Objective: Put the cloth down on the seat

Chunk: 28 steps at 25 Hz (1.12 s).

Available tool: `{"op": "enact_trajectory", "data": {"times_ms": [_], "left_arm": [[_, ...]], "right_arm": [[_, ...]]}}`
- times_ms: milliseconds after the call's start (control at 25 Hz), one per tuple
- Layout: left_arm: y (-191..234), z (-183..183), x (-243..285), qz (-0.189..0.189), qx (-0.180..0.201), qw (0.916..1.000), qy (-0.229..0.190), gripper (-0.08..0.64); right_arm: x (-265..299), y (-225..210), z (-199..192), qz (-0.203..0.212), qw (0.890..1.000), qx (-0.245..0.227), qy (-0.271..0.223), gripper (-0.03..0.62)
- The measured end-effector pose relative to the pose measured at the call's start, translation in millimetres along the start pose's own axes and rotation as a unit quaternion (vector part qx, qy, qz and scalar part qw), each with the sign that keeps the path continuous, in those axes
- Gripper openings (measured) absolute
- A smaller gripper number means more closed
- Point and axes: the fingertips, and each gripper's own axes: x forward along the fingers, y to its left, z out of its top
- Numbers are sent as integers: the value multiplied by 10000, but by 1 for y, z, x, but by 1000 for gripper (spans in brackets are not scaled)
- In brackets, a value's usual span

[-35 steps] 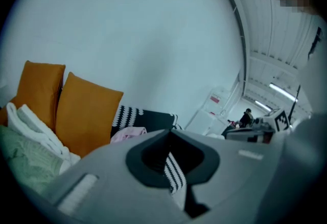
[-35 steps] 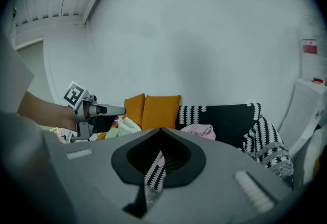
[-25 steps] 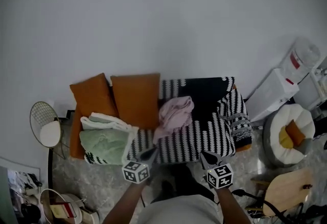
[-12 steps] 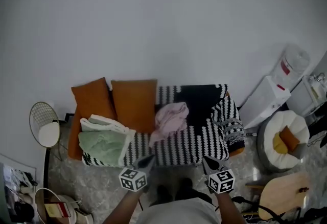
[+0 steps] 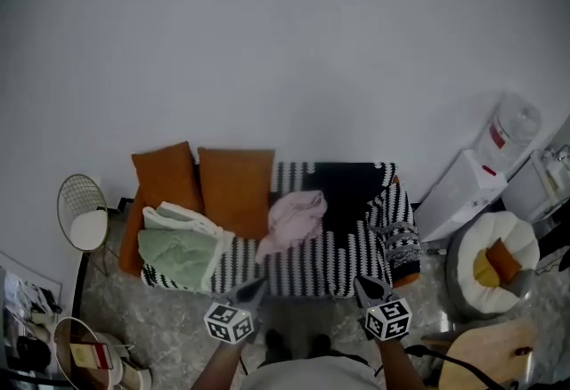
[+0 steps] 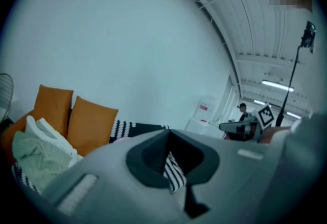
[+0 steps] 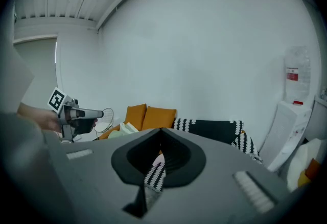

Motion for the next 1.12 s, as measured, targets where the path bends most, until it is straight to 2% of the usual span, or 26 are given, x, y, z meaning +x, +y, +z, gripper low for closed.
{"op": "enact_trajectory", "data": {"times_ms": [480,800,1120], "left_arm": [[-29,11,1,106,108,9998,-149,2],[-28,6,-6,172,86,9998,-71,2],[-23,9,-5,162,142,9998,-49,2]], "right_arm": [[-23,-21,10,195,9996,-199,-79,5],[-16,-21,9,221,9996,-88,-133,5],[-11,-19,13,227,9992,-316,-80,5]]}}
